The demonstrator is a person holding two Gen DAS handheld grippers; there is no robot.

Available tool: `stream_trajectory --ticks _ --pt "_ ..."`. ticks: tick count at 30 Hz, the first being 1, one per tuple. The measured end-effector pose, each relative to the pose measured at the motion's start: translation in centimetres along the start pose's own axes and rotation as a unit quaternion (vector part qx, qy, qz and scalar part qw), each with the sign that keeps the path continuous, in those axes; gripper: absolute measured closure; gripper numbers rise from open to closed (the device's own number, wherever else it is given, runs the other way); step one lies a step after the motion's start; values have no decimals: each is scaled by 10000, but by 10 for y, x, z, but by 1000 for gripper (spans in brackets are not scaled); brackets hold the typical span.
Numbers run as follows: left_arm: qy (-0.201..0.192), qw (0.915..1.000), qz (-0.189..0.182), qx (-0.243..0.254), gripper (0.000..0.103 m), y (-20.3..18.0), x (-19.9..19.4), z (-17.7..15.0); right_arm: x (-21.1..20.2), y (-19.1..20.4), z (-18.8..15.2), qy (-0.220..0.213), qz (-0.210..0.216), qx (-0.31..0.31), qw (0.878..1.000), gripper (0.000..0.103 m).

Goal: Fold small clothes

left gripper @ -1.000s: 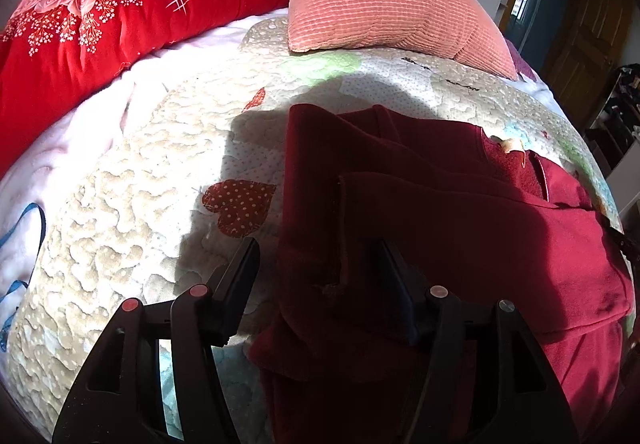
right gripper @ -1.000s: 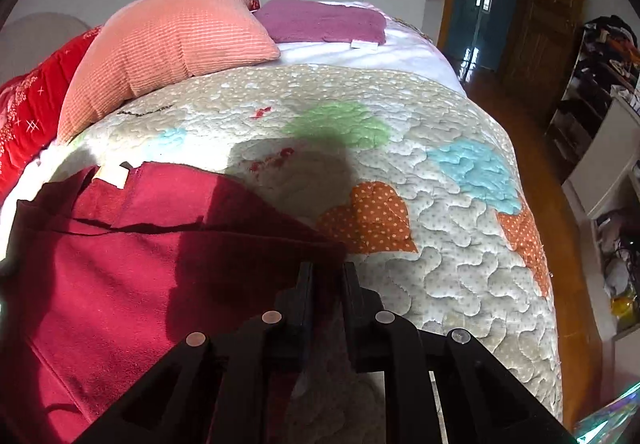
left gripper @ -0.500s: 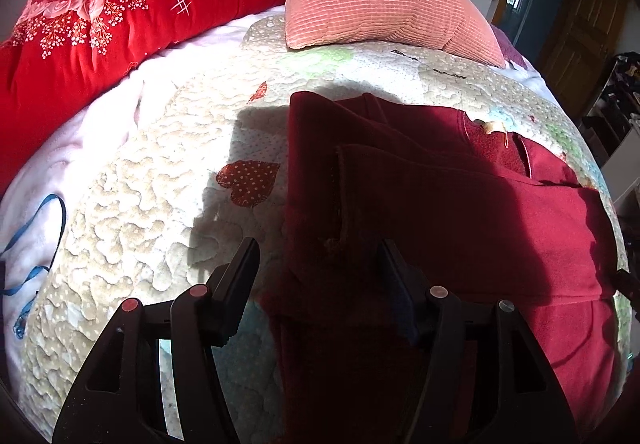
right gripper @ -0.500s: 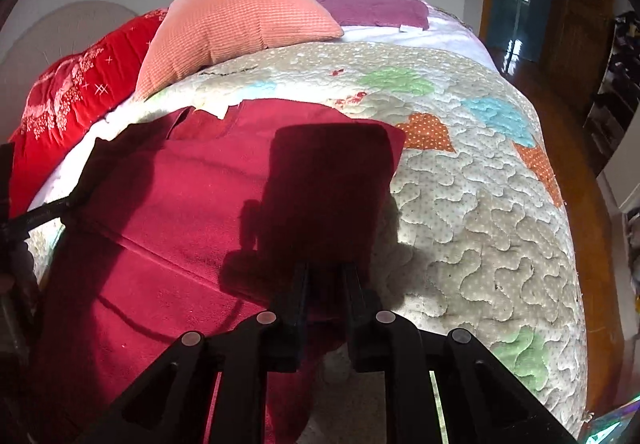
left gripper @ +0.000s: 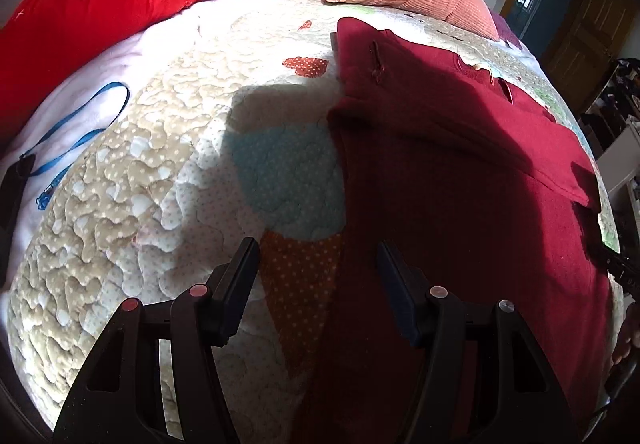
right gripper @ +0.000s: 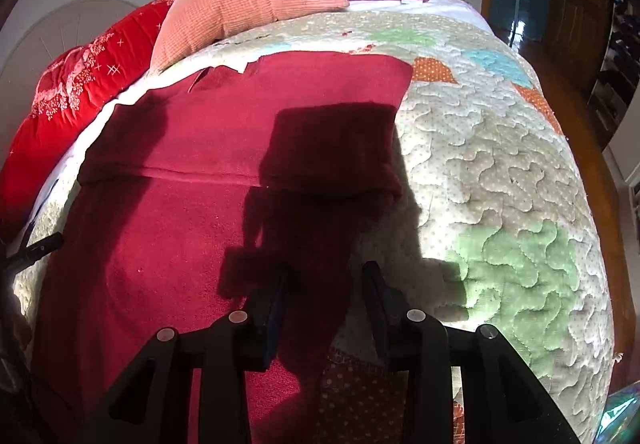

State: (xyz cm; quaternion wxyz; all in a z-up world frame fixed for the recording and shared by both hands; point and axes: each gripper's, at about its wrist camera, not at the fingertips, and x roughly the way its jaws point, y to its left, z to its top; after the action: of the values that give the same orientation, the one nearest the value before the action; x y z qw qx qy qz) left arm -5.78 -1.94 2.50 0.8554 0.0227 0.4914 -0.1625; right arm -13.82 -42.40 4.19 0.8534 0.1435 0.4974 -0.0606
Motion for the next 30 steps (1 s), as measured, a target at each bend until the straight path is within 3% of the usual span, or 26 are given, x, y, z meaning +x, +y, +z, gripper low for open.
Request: stream_trajectory --ticks 12,15,19,27,28,29,30 --pt "-118 9992 153 353 42 -10 -39 -45 -79 12 -74 -51 573 -494 9971 53" --pt "-114 9990 188 400 42 -10 -48 -54 -83 13 -95 65 650 -531 9965 46" --pt "-52 9992 164 358 42 -5 -55 -67 -81 11 -118 166 700 -390 9967 45" --pt "156 9995 111 239 42 6 -62 -98 -74 17 -131 47 850 -155 9962 43" --pt "149 9996 103 234 42 7 -63 -99 -74 20 -132 24 787 -212 9967 44" --pt "147 9996 92 231 42 7 -65 -101 -74 23 -132 -11 751 -330 9966 53" --pt "153 9996 78 224 42 7 -66 -103 -74 27 -132 -7 734 -492 9961 79"
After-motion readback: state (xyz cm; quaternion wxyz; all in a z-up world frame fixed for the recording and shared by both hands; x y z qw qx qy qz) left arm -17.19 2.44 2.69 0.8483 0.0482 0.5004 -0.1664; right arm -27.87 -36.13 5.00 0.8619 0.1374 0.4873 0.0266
